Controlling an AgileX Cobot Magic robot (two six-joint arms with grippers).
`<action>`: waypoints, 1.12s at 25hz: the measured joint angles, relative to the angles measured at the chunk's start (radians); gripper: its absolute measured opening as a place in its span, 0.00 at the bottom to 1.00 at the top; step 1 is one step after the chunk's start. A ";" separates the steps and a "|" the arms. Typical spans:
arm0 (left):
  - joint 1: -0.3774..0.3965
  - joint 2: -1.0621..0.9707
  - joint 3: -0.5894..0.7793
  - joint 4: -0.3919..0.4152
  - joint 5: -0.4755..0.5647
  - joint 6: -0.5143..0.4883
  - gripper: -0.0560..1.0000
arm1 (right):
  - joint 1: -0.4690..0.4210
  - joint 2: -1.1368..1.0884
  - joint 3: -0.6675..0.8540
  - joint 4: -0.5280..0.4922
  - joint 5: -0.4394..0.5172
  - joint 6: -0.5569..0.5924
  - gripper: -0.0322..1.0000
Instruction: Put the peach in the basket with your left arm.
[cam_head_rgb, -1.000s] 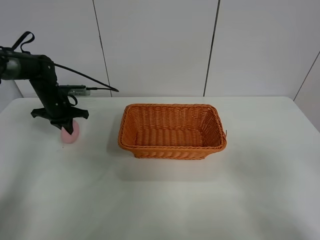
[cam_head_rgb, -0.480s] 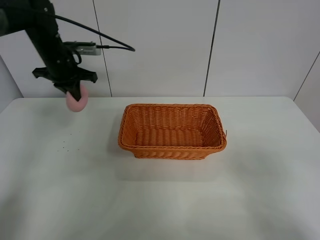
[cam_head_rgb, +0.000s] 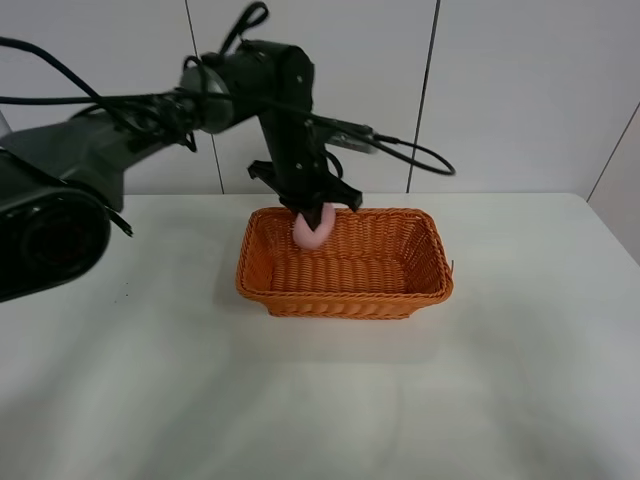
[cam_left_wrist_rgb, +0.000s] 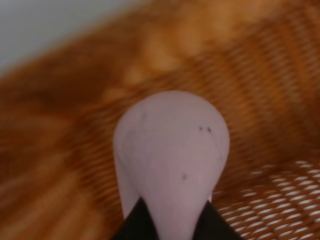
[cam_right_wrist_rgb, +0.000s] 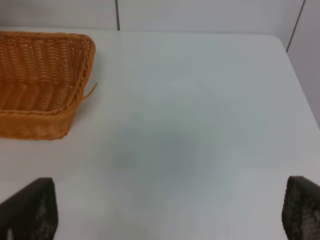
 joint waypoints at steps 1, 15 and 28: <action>-0.025 0.018 0.000 -0.002 -0.016 0.000 0.10 | 0.000 0.000 0.000 0.000 0.000 0.000 0.70; -0.050 0.082 -0.044 -0.004 0.017 -0.011 0.82 | 0.000 0.000 0.000 0.000 0.000 0.000 0.70; 0.158 -0.016 -0.139 0.013 0.019 0.000 0.84 | 0.000 0.000 0.000 0.000 0.000 0.000 0.70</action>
